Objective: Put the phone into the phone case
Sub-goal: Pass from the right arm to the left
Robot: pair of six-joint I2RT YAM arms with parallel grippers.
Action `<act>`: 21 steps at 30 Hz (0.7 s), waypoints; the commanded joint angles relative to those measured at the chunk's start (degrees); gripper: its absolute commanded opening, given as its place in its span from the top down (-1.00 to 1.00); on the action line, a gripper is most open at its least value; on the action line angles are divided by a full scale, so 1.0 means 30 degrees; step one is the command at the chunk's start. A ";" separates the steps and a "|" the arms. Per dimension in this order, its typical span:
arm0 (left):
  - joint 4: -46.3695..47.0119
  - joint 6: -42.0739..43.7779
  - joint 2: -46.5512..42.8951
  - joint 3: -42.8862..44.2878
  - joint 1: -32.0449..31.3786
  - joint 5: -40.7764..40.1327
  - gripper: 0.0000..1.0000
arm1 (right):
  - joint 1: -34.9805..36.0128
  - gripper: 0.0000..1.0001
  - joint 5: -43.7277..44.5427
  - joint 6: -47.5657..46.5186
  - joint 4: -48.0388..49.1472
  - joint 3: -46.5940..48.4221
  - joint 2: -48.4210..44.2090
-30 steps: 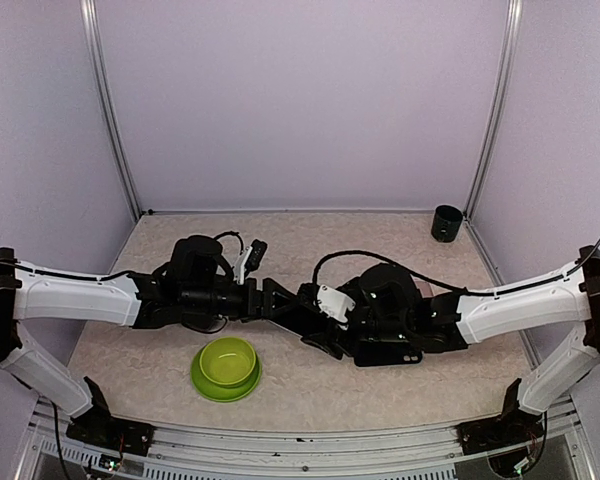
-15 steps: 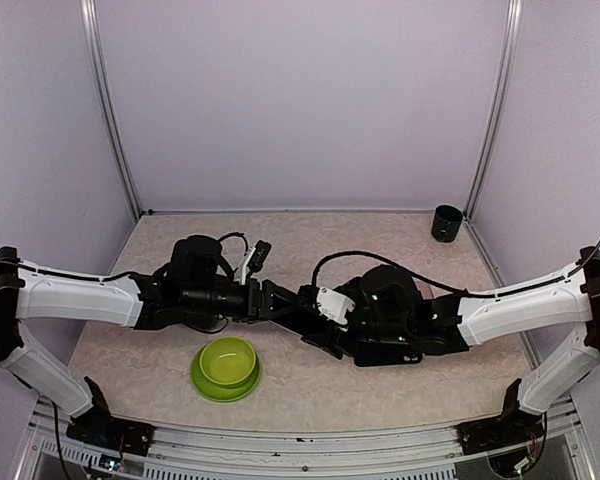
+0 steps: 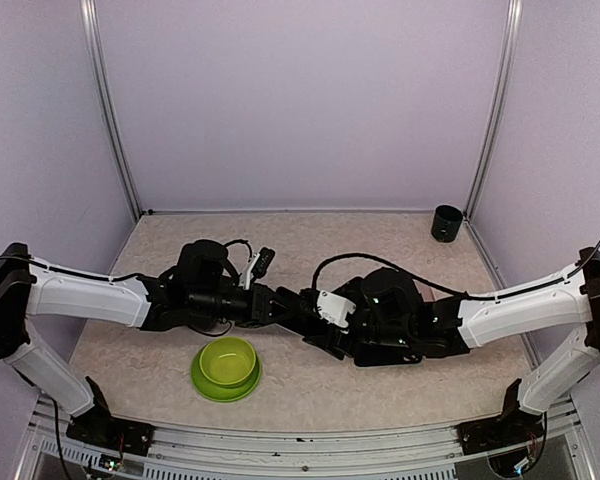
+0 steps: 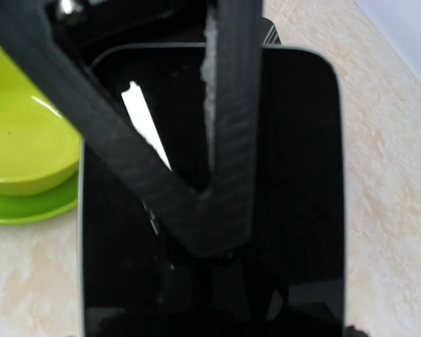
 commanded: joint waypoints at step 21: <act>0.0659 0.0379 -0.0605 -0.0280 -0.0054 -0.1098 1.00 | 0.0123 -0.82 0.3805 0.1312 0.1325 -0.0500 -0.2224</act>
